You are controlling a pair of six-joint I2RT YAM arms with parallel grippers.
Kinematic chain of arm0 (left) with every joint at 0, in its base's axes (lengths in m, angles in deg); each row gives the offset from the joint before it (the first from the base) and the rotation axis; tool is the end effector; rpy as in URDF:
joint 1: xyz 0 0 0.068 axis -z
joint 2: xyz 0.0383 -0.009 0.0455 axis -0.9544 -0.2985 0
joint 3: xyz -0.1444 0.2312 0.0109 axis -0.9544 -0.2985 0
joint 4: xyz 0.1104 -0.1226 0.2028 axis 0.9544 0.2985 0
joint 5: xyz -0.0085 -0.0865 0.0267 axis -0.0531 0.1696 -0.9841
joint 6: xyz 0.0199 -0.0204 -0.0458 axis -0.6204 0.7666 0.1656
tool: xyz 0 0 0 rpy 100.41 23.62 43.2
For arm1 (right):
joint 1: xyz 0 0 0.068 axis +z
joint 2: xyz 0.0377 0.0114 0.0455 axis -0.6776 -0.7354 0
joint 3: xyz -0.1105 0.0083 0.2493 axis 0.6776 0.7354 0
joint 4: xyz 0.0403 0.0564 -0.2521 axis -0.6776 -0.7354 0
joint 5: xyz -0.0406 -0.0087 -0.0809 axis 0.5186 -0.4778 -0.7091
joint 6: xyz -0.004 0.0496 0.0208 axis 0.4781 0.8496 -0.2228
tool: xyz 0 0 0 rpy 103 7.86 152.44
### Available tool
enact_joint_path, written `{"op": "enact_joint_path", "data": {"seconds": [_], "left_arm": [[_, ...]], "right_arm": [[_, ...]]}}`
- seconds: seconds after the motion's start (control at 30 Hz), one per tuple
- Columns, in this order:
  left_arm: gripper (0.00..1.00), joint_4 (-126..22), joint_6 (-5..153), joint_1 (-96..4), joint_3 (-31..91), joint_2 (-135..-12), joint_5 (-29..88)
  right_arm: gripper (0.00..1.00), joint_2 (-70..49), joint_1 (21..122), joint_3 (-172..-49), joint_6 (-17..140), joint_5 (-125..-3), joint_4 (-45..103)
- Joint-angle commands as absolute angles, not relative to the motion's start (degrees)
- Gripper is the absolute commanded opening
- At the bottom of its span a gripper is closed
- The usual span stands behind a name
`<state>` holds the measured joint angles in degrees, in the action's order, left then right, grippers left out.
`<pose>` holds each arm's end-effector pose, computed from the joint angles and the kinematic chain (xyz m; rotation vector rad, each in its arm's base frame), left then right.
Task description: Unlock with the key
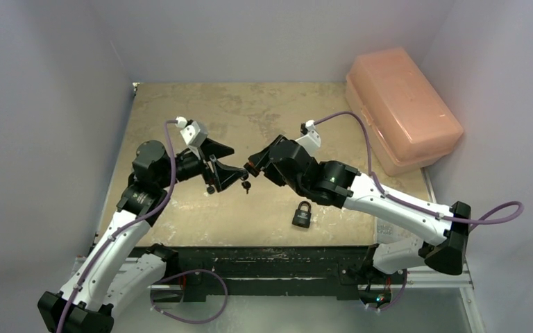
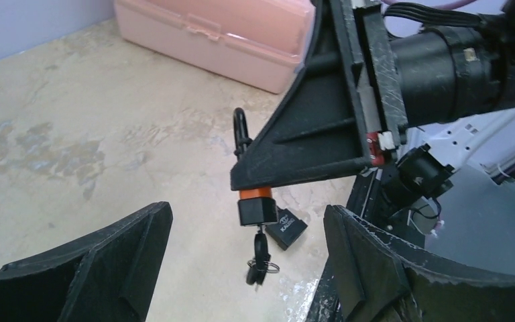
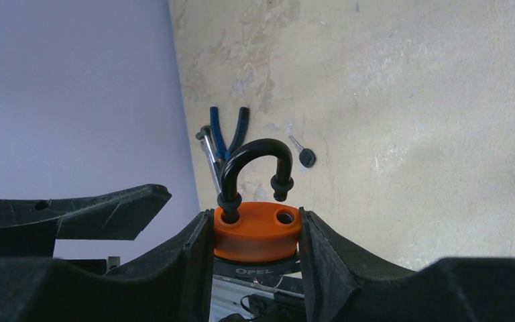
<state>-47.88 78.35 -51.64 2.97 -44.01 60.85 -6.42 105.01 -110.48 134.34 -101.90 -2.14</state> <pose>0.1649 -0.0877 0.3530 0.6225 1.6072 -1.0453 0.1531 0.2537 0.3664 0.6431 2.1092 0.9217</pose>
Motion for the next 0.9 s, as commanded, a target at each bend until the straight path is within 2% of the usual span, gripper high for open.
{"op": "enact_joint_path", "data": {"seconds": [0.0, 0.53, 0.8, 0.87], "left_arm": [[0.9, -53.4, 79.2, -52.1, 2.5, -43.8, 67.9], [0.68, -58.0, 84.9, -52.1, 2.3, -49.7, 66.9], [0.49, -58.6, 86.1, -52.1, 2.5, -51.7, 67.5], [0.38, -58.8, 86.6, -52.1, 2.4, -51.9, 67.1]], "right_arm": [[0.0, -3.4, 105.1, -110.8, 132.6, -106.1, 2.7], [0.0, -2.8, 105.4, -107.4, 126.0, -101.6, 14.2], [0.0, -3.6, 105.9, -107.4, 126.2, -100.1, 15.5], [0.0, -3.6, 106.0, -107.4, 126.1, -99.8, 15.9]]}}
